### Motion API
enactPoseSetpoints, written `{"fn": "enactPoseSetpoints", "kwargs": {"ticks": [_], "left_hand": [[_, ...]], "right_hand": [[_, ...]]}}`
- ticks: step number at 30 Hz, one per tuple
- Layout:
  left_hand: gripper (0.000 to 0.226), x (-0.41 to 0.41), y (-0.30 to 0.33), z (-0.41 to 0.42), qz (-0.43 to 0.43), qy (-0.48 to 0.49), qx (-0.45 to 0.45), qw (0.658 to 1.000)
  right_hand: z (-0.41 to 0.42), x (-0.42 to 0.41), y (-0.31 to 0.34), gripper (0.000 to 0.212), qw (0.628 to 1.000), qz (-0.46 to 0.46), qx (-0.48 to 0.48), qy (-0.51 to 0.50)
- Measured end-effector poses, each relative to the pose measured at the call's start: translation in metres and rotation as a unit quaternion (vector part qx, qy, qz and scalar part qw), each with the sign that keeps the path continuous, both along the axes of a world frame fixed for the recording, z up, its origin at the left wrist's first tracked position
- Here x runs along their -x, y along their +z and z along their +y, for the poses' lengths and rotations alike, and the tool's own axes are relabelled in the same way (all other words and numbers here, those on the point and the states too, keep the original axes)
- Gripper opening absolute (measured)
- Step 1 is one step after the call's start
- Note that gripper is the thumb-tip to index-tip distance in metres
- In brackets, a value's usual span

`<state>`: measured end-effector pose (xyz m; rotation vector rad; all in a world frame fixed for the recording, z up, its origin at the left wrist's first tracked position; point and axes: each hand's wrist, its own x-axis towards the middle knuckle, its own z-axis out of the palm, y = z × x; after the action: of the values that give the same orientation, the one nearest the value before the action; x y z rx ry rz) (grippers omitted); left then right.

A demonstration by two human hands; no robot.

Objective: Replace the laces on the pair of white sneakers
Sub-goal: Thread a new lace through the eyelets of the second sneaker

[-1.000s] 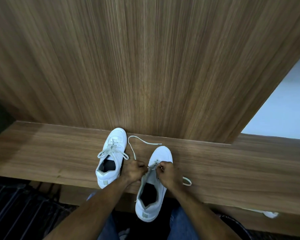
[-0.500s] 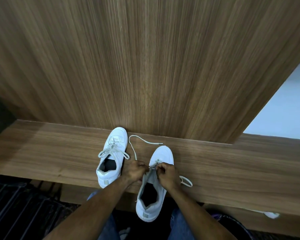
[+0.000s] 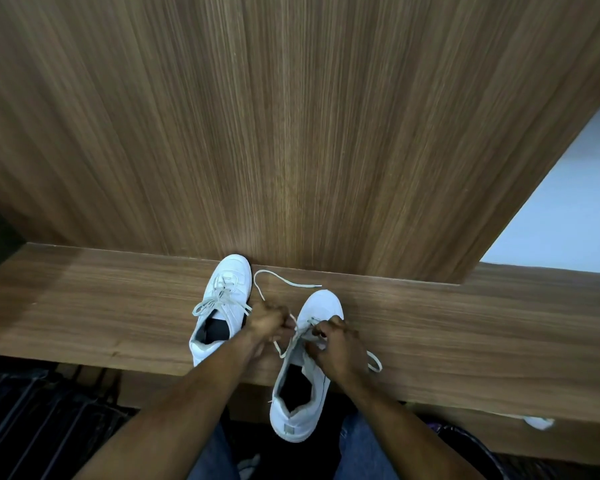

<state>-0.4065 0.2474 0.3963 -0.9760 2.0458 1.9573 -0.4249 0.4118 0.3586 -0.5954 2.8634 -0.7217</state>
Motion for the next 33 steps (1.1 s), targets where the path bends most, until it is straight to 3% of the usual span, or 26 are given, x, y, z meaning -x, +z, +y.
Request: {"fn": "enactPoseSetpoints", "kwargs": {"ticks": [4,8,10,12,16,18,22,24,26,31,33], "left_hand": [[0.016,0.023,0.025,-0.017,0.08,0.109,-0.128,0.983],[0.018,0.035,0.047,-0.036,0.165,0.223,-0.256,0.926],[0.015,0.03,0.043,-0.034,0.149,0.225,-0.225,0.936],[0.012,0.018,0.026,-0.024,0.079,0.183,-0.149,0.969],[0.015,-0.013,-0.011,0.004,-0.067,0.011,-0.057,0.996],[0.025,-0.018,-0.018,0.016,-0.061,-0.01,-0.03,0.998],[0.033,-0.006,-0.011,0.025,-0.022,-0.045,0.123,0.991],[0.036,0.003,-0.007,0.019,-0.003,-0.012,0.078,0.997],[0.034,0.014,0.003,0.01,0.048,0.081,-0.008,0.995],[0.013,0.042,0.06,-0.021,0.179,0.21,-0.183,0.944],[0.006,0.047,0.073,-0.031,0.204,0.244,-0.204,0.926]], "right_hand": [[0.008,-0.003,0.005,0.028,0.997,0.018,-0.063,0.05],[0.008,-0.006,0.0,0.035,0.998,0.011,-0.058,0.033],[0.007,-0.007,-0.001,0.033,0.998,-0.002,-0.054,0.023],[0.007,-0.009,-0.002,0.032,0.999,-0.015,-0.047,0.022],[0.008,-0.011,0.0,0.035,0.998,-0.002,-0.055,0.039],[0.01,-0.012,0.002,0.037,0.997,-0.001,-0.059,0.049],[0.011,-0.015,0.006,0.04,0.997,-0.018,-0.063,0.047],[0.011,-0.016,0.005,0.046,0.995,-0.014,-0.08,0.054],[0.011,-0.017,0.005,0.049,0.995,-0.019,-0.081,0.053],[0.01,-0.016,0.009,0.05,0.995,-0.042,-0.076,0.055],[0.009,-0.017,0.011,0.05,0.995,-0.046,-0.077,0.051]]}}
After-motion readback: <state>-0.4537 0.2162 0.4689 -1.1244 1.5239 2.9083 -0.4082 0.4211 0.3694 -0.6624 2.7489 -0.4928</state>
